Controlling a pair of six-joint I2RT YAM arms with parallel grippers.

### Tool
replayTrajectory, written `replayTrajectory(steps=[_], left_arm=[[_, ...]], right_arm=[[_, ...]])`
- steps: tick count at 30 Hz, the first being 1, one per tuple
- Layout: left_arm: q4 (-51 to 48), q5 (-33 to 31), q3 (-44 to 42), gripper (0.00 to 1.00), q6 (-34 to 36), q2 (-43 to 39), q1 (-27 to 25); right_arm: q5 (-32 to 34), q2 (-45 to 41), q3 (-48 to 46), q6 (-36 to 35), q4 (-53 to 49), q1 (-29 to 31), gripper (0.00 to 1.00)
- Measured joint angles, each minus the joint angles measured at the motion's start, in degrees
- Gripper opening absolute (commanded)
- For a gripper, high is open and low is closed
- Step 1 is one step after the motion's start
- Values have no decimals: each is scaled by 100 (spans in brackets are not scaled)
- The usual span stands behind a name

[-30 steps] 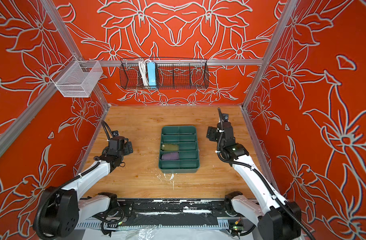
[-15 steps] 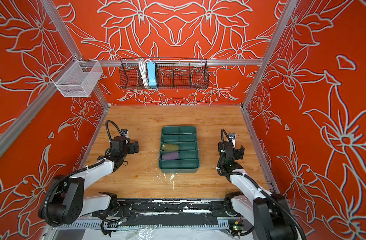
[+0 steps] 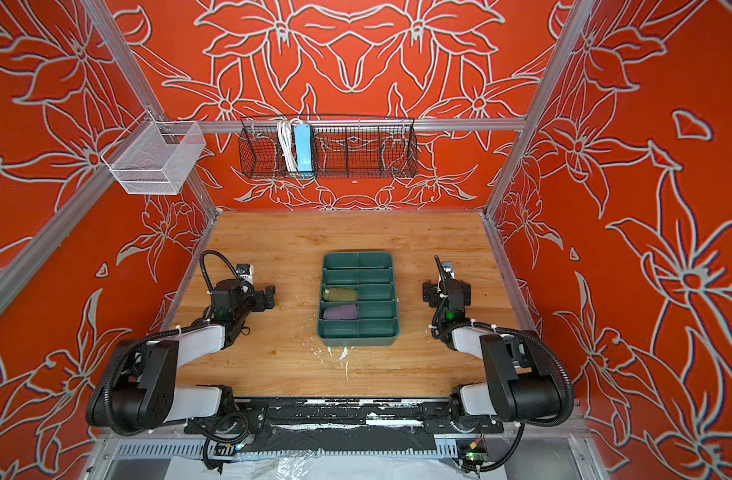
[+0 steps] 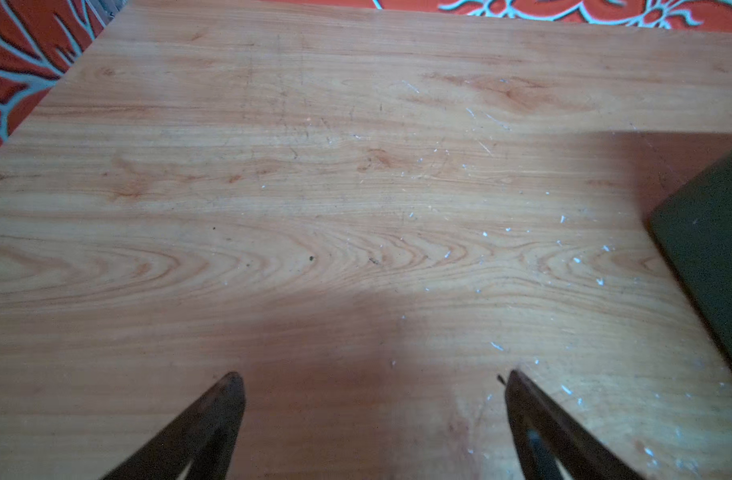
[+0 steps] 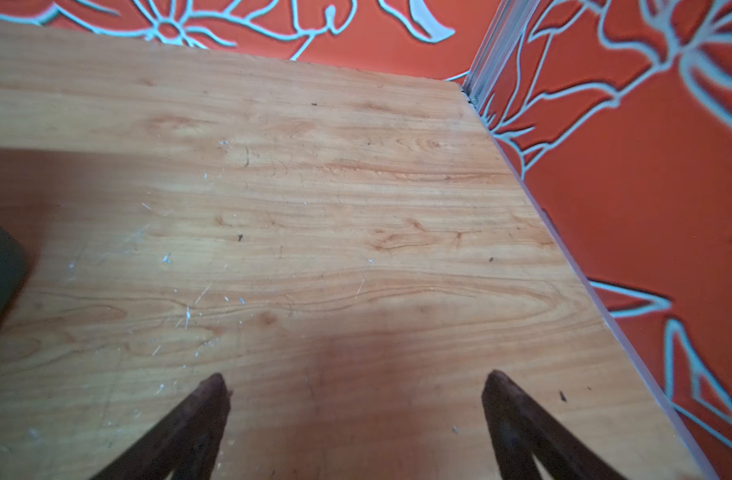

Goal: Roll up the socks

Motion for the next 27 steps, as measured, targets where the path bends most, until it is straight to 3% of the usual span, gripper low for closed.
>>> replayTrajectory(steps=[8, 27], left_arm=[[13, 92, 46, 97, -26, 0, 76], [11, 107, 44, 97, -26, 4, 70]], right_arm=[[-385, 42, 11, 59, 118, -190, 98], [-424, 42, 9, 74, 221, -190, 98]])
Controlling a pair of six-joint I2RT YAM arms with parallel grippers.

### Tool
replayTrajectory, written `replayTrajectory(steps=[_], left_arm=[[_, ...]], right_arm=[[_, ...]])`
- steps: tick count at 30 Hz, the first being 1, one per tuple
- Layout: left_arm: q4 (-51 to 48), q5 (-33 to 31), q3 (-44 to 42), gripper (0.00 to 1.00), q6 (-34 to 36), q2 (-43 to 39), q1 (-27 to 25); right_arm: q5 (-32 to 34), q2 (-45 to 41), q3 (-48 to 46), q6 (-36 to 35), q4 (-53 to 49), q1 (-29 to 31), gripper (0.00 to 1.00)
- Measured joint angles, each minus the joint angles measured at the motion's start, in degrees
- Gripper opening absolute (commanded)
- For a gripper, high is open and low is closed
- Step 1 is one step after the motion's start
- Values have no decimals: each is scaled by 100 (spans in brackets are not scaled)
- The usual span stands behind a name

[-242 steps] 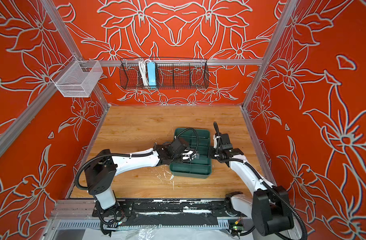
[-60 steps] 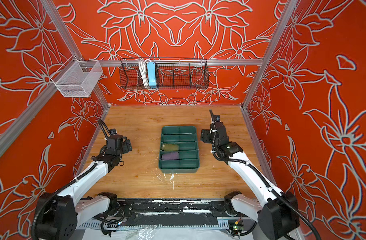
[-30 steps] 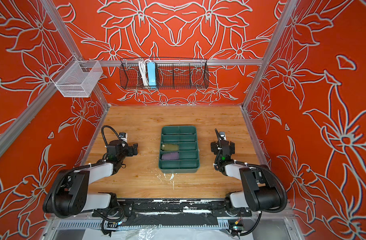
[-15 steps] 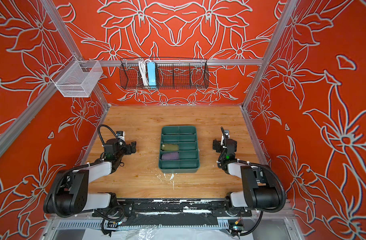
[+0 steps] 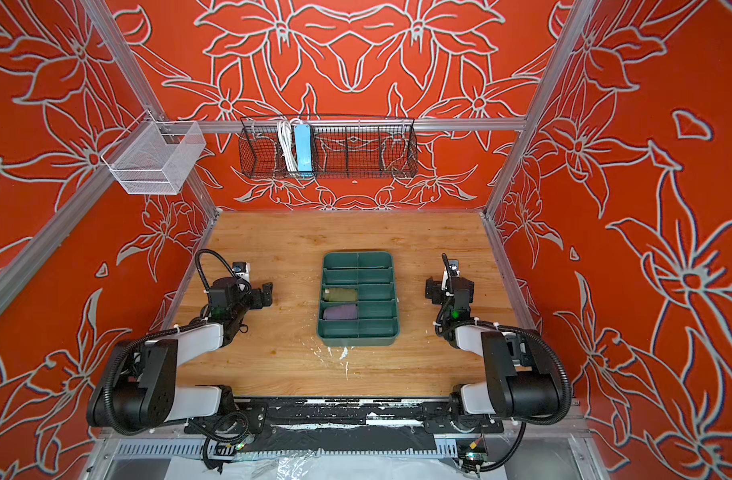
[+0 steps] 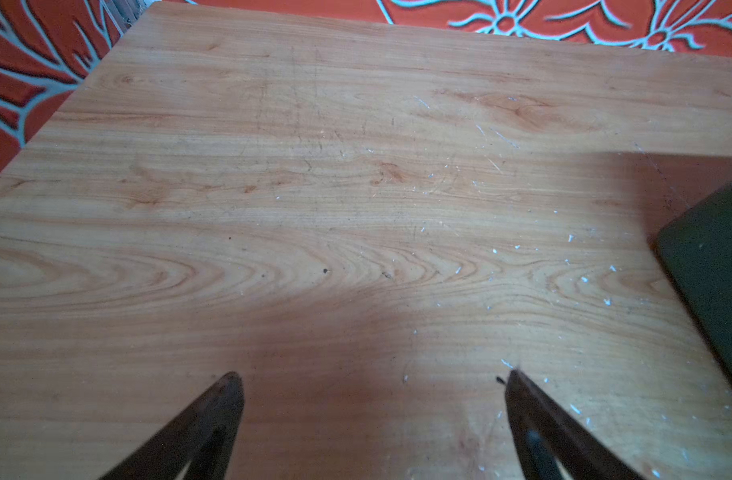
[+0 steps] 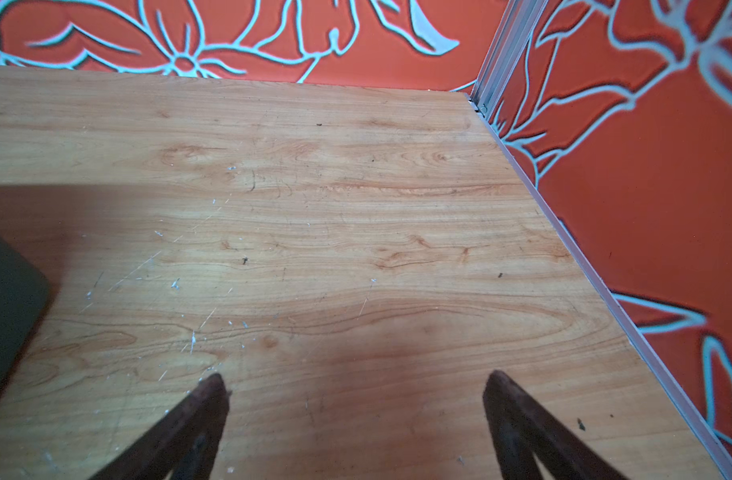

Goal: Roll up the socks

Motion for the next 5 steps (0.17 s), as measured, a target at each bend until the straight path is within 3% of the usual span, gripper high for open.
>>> replayTrajectory(steps=[5], left_arm=[[0, 0, 2, 97, 0, 0, 0]], right_arm=[[0, 0, 0, 0, 0, 0, 98]])
